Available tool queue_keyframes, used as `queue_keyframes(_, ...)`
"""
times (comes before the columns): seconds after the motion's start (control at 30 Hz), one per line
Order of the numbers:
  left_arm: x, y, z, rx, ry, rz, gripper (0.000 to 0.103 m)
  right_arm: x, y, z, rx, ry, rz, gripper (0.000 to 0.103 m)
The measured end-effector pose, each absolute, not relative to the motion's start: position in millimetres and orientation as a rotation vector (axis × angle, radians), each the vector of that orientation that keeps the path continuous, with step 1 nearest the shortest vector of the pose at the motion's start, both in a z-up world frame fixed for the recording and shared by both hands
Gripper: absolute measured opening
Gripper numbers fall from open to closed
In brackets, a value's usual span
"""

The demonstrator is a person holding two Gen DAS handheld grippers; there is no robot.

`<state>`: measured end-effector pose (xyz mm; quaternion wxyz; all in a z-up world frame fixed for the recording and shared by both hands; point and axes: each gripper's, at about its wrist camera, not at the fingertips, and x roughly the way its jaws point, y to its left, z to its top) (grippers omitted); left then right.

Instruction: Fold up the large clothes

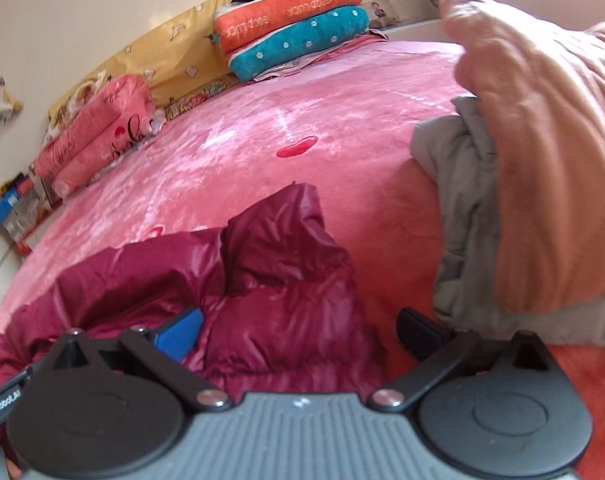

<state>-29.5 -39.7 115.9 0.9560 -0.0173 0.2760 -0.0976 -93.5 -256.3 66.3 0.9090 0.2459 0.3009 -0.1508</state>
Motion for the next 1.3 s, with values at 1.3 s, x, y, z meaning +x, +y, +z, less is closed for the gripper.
queue_keyframes(1.3, -143.0, 213.9, 197.4, -0.428, 0.648, -0.178, 0.103, -218.4, -291.3, 62.4, 0.859, 0.619, -0.082, 0.103)
